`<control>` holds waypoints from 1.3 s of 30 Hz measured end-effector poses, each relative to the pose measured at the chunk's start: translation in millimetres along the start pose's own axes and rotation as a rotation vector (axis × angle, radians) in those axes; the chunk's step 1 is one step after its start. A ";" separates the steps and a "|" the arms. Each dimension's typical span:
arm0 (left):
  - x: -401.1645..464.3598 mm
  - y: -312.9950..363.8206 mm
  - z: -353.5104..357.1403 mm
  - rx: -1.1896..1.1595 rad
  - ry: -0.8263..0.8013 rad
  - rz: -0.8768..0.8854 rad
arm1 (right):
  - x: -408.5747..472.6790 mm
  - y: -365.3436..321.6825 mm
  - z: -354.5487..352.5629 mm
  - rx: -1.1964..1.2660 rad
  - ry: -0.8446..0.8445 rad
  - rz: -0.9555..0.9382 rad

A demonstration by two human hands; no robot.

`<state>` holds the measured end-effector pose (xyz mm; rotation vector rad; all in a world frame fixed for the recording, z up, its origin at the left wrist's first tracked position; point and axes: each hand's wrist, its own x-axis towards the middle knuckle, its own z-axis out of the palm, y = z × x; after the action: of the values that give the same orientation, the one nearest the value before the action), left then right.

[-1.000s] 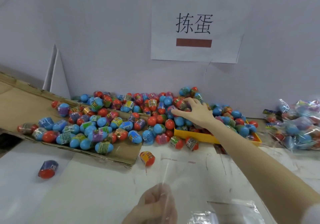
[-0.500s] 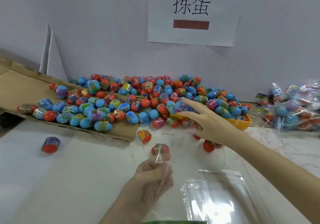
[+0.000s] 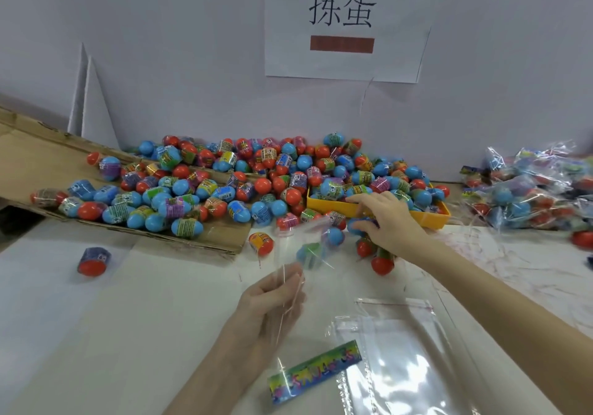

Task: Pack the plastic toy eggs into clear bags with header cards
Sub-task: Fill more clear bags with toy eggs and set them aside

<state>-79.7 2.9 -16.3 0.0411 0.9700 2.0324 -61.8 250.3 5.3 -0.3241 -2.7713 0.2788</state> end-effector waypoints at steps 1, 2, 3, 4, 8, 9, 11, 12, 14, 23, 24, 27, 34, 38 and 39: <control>-1.2 -0.1 1.0 0.017 0.011 0.011 | -2.3 -3.8 -4.6 0.105 0.035 0.025; -2.1 -0.6 1.8 0.044 0.025 0.026 | -5.3 -9.8 -11.4 0.245 0.063 0.076; -3.7 -1.2 2.8 0.082 0.037 0.044 | -9.0 -15.9 -18.6 0.394 0.083 0.137; -6.3 -1.6 4.4 0.129 0.047 0.070 | -13.7 -23.4 -26.5 0.545 0.091 0.199; -21.7 -4.2 15.0 0.347 0.075 0.251 | -48.0 -61.7 -63.4 1.112 0.117 0.290; -26.6 -4.3 18.7 0.404 0.098 0.311 | -59.1 -70.4 -73.4 1.211 0.117 0.262; -37.5 -3.7 27.2 0.484 0.134 0.424 | -81.1 -85.8 -91.0 1.308 0.106 0.123; -43.8 -3.2 32.7 0.511 0.135 0.471 | -91.4 -93.4 -98.0 1.315 0.097 0.036; -57.7 -3.2 43.6 0.544 0.125 0.543 | -108.3 -106.2 -106.7 1.246 0.120 -0.080; -94.8 -5.1 62.4 0.644 0.041 0.664 | -126.9 -125.8 -111.2 0.206 0.527 -0.176; -95.1 -5.0 63.4 0.651 0.035 0.668 | -127.7 -127.1 -111.3 0.246 0.513 -0.172; -96.6 -4.7 66.0 0.650 0.044 0.656 | -132.1 -130.2 -111.8 0.351 0.456 -0.204; -96.9 -6.7 64.9 0.600 0.068 0.573 | -139.1 -130.2 -116.8 0.497 0.425 -0.237; -95.8 -8.8 63.9 0.540 0.045 0.525 | -141.6 -126.3 -118.3 0.865 0.292 -0.133; -95.5 -9.1 64.2 0.532 0.039 0.521 | -142.0 -125.2 -118.5 0.934 0.260 -0.122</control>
<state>9.8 -22.5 52.0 0.5945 1.6316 2.1670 86.2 112.7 100.3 0.0516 -2.1013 1.3083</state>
